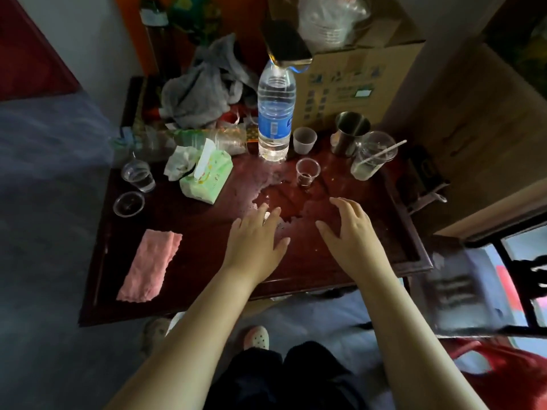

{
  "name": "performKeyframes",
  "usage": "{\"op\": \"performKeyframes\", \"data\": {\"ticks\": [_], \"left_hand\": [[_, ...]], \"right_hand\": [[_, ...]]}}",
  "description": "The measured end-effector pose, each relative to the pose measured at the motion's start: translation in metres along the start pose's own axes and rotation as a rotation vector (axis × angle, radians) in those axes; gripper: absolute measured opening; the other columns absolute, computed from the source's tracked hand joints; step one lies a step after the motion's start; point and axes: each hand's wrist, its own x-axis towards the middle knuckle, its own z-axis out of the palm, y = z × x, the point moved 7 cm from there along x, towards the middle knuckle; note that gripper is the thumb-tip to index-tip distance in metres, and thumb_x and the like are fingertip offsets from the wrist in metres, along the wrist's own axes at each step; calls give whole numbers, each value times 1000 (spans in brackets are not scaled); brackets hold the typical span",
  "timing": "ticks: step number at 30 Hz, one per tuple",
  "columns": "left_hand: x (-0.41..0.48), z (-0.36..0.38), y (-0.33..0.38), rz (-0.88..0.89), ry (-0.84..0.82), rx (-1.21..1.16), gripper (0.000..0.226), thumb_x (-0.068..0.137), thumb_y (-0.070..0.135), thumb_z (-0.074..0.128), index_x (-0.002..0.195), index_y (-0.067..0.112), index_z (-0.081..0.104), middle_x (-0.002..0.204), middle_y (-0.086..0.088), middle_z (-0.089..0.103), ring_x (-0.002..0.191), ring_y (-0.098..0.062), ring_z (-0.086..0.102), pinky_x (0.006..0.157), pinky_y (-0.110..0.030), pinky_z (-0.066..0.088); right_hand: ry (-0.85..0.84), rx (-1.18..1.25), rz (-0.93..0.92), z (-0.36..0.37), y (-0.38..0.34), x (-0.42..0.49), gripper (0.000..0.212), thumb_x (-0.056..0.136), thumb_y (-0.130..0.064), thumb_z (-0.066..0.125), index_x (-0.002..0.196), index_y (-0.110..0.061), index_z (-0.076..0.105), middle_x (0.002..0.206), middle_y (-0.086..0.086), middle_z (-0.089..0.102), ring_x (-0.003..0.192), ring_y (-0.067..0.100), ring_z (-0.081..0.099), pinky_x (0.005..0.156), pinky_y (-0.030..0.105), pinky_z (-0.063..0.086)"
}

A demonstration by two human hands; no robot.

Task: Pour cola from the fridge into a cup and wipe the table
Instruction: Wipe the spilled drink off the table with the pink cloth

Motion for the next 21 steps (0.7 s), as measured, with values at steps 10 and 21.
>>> {"op": "performKeyframes", "data": {"ticks": [10,21], "left_hand": [[32,84,-4,-251,-200,16,75,95,55,35,152,17,5,160,-8,4,147,-26,8,116,-46,18],[24,150,-2,-513,-90,-120,80,90,59,14,152,10,10,160,-6,6,147,-21,0,119,-43,5]], "right_hand": [[-398,-98,-7,77,62,59,70,91,-41,56,146,-12,26,155,6,22,142,23,19,107,35,32],[-634,-492,-269,141,121,69,92,93,-57,39,149,-3,-10,159,12,-13,147,26,-11,119,36,3]]}}
